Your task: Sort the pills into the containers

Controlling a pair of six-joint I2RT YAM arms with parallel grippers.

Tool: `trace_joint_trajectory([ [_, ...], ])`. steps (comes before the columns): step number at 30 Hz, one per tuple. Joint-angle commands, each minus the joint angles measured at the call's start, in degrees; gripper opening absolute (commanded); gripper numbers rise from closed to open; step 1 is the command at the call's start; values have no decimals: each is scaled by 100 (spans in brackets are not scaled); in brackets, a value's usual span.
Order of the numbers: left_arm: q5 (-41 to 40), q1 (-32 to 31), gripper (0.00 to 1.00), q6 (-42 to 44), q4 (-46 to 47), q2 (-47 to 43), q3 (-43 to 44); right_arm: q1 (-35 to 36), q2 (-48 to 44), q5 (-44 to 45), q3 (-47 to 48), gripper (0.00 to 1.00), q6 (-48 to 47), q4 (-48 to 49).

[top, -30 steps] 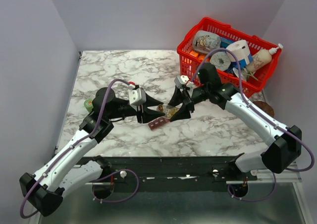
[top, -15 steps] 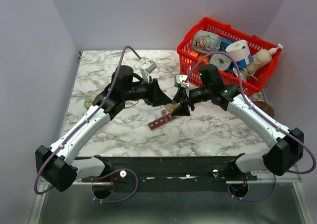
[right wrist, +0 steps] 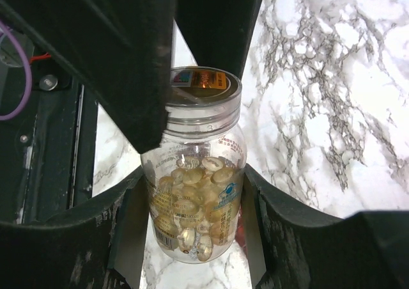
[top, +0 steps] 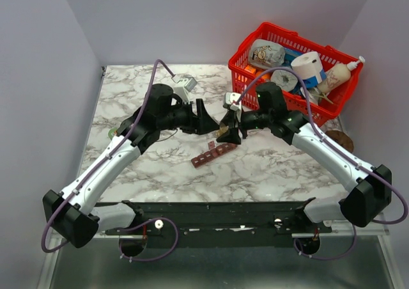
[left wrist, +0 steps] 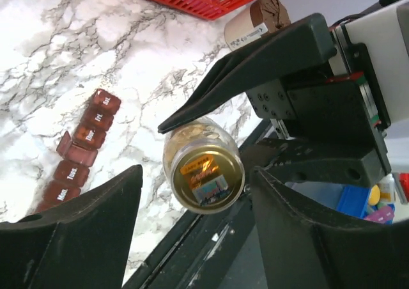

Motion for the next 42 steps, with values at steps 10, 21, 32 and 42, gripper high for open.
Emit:
trace_joint_trajectory([
  [10, 1013, -8, 98, 4336, 2662, -2895, -2558, 6, -133, -838, 53, 15, -463, -47],
  [21, 1517, -87, 98, 6062, 2618, -2301, -2639, 182, -98, -989, 228, 15, -2004, -1190],
  [32, 2122, -131, 92, 5465, 2768, -1949, -2419, 367, -10, -733, 263, 15, -2145, -1287],
  [42, 2255, -219, 82, 5728, 2171, -1694, -2094, 384, -2, -760, 237, 15, -2101, -1287],
])
